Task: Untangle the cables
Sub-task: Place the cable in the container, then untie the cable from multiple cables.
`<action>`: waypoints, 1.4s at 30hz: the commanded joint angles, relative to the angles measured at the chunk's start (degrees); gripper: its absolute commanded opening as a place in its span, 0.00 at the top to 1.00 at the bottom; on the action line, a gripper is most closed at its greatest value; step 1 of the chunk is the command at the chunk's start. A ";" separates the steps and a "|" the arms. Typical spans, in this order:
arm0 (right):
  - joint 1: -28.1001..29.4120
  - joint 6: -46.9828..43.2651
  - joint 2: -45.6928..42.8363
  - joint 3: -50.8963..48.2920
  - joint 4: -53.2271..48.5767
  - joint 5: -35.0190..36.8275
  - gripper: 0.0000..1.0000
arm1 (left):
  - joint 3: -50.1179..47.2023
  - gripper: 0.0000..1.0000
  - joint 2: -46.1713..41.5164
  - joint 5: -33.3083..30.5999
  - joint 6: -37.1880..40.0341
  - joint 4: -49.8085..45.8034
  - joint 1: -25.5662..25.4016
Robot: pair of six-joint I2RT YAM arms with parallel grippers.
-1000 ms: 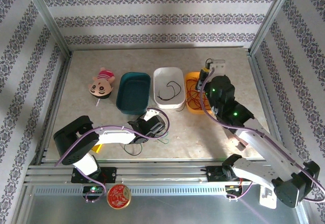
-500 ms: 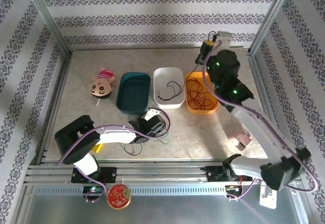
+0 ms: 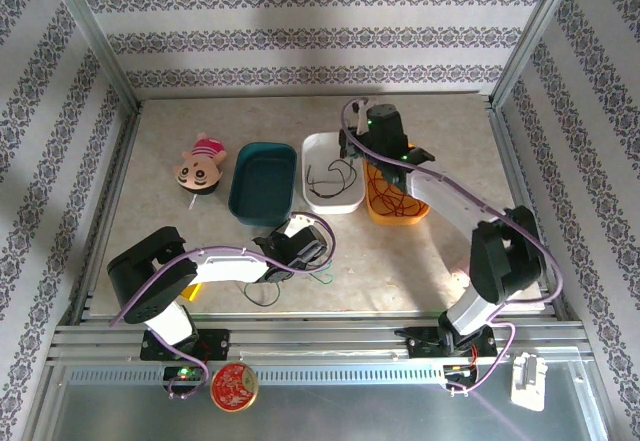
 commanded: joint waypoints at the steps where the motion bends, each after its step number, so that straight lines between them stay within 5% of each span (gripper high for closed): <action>1: -0.97 4.63 3.98 -0.50 -4.12 -9.09 1.00 | 1.01 1.00 -0.05 -0.78 0.52 -1.95 -0.90; 12: -1.15 3.67 12.99 8.23 -12.21 -3.08 0.98 | 0.51 1.00 -1.17 -0.71 0.55 -2.18 -0.90; 14: -0.99 2.83 13.94 10.30 -13.22 -2.12 0.89 | 0.55 1.00 -1.27 -0.63 0.68 -2.11 -0.90; 18: -0.04 0.84 14.68 14.17 -16.13 -0.13 0.55 | 0.91 1.00 -1.19 -0.79 0.84 -2.29 -0.90; 22: 2.02 -2.57 11.56 14.36 -16.12 3.12 0.44 | 0.92 1.00 -1.53 -0.88 0.72 -1.97 -0.90; 29: 4.29 -4.84 -0.93 6.64 -17.35 12.72 0.44 | 0.12 1.00 -3.54 0.07 1.57 -0.21 -0.90; 37: 7.64 -3.55 -15.87 -14.67 -18.03 -5.95 0.50 | -2.60 1.00 -7.10 2.48 2.81 3.42 -0.73; 42: 14.01 -8.86 -12.50 -16.05 -22.42 -2.53 0.52 | -2.42 0.96 -6.57 2.65 2.75 3.18 -0.72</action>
